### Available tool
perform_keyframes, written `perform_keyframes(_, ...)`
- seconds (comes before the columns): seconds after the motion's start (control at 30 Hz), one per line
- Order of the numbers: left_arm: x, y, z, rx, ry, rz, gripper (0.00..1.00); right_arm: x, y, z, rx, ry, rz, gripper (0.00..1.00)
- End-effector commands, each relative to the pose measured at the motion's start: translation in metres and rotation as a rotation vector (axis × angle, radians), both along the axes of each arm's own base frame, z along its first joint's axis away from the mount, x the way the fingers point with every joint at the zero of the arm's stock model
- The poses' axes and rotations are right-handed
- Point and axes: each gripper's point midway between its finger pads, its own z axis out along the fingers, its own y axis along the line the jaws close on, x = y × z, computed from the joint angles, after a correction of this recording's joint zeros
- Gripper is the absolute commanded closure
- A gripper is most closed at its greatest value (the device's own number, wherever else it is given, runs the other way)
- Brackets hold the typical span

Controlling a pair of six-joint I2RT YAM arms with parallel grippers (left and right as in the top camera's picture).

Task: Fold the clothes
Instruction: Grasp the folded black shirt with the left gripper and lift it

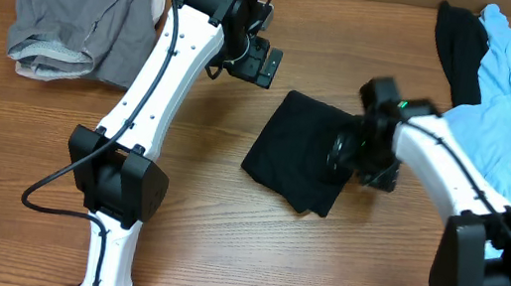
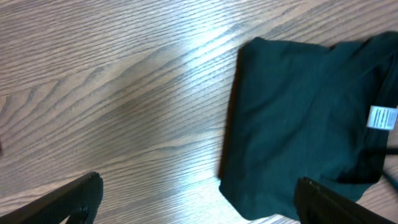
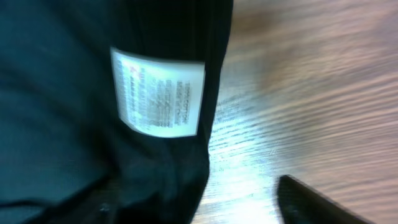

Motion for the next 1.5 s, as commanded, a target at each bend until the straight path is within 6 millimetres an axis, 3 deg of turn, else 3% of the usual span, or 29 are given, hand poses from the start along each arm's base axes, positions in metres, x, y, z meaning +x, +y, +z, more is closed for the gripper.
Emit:
perform_keyframes(0.0, -0.003, -0.006, -0.005, 0.009, 0.004, -0.061, 0.00, 0.049, -0.012, 0.062, 0.050, -0.169, -0.044, 0.00)
perform_keyframes(0.03, -0.007, -0.011, -0.007, 0.011, 0.014, -0.074, 0.00, 0.062, -0.025, 0.089, 0.052, -0.221, -0.061, 0.00)
perform_keyframes(0.07, -0.011, -0.016, -0.008, 0.006, 0.024, -0.087, 0.00, 0.069, -0.034, 0.102, 0.051, -0.249, -0.073, 0.00)
perform_keyframes(0.17, -0.026, -0.037, -0.016, -0.032, 0.064, -0.156, 0.00, 0.080, -0.063, 0.127, 0.042, -0.303, -0.118, 0.00)
perform_keyframes(0.27, -0.046, -0.063, -0.033, -0.059, 0.108, -0.270, 0.00, 0.082, -0.090, 0.133, 0.044, -0.315, -0.172, 0.00)
perform_keyframes(0.43, -0.081, -0.094, -0.069, -0.019, 0.159, -0.430, 0.00, 0.078, -0.118, 0.132, 0.069, -0.307, -0.217, 0.00)
perform_keyframes(0.67, -0.113, -0.112, -0.112, 0.043, 0.194, -0.514, 0.00, 0.076, -0.127, 0.132, 0.061, -0.308, -0.215, 0.05)
perform_keyframes(0.83, -0.108, -0.089, -0.144, 0.182, 0.166, -0.502, 0.00, 0.076, -0.127, 0.132, 0.061, -0.308, -0.216, 0.05)
perform_keyframes(1.1, -0.082, -0.034, -0.195, 0.374, 0.066, -0.420, 0.00, 0.075, -0.127, 0.131, 0.062, -0.304, -0.216, 0.05)
perform_keyframes(1.33, -0.039, 0.025, -0.192, 0.543, -0.031, -0.282, 0.00, 0.075, -0.127, 0.131, 0.061, -0.304, -0.216, 0.05)
perform_keyframes(1.4, -0.019, 0.058, -0.185, 0.610, -0.066, -0.203, 0.00, 0.075, -0.127, 0.131, 0.061, -0.304, -0.216, 0.05)
perform_keyframes(1.47, -0.008, 0.078, -0.182, 0.636, -0.079, -0.158, 0.00, 0.075, -0.127, 0.130, 0.061, -0.301, -0.216, 0.05)
